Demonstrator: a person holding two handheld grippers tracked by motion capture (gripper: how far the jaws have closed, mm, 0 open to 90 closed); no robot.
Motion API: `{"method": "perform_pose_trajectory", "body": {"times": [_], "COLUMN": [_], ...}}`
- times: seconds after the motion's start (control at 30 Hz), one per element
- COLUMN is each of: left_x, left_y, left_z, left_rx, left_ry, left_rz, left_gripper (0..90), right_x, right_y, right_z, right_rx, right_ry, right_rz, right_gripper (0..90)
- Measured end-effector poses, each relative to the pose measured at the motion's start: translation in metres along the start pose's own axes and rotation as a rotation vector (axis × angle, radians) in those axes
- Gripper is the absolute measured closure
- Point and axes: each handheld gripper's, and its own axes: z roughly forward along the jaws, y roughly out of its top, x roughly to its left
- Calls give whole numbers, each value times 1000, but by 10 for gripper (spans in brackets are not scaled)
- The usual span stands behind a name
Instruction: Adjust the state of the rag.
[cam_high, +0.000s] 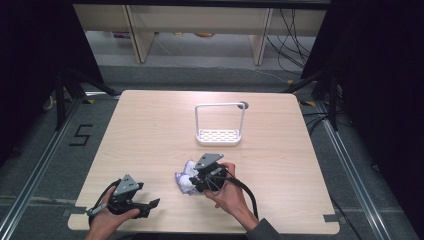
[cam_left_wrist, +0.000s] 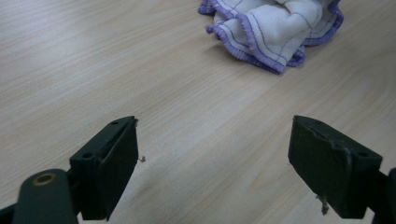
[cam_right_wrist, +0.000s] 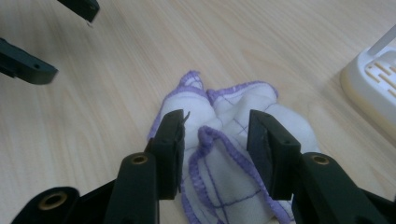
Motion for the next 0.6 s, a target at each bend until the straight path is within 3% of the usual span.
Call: {"method": "perform_pose_trajectory", "body": {"times": [0.13, 0.17, 0.27, 0.37, 0.4, 0.57, 0.6], "left_x": [0, -1, 0, -2, -5, -15, -22], "left_y": [0, 0, 0, 1, 1, 5, 10], "left_z": [0, 1, 1, 0, 2, 7, 12], "left_rx": [-3, -12, -1, -4, -28, -41, -47], "left_ry": [-7, -7, -7, -11, -13, -53, -87], "left_rz": [6, 0, 8, 15, -3, 22, 50], "left_gripper": [158, 157, 158, 158, 158, 162, 167], "right_x": [-4, -5, -9, -14, -16, -24, -25], "right_y": [-4, -4, -1, 1, 2, 0, 0], "right_z": [5, 2, -14, -30, -37, -64, -69], "right_rx": [7, -8, -31, -86, -93, -174, -192], "right_ry": [-16, -6, -19, 0, 22, 45, 48], "right_rz": [-34, -30, -24, 13, 23, 73, 84], "right_gripper": [845, 863, 871, 871, 871, 871, 871]}}
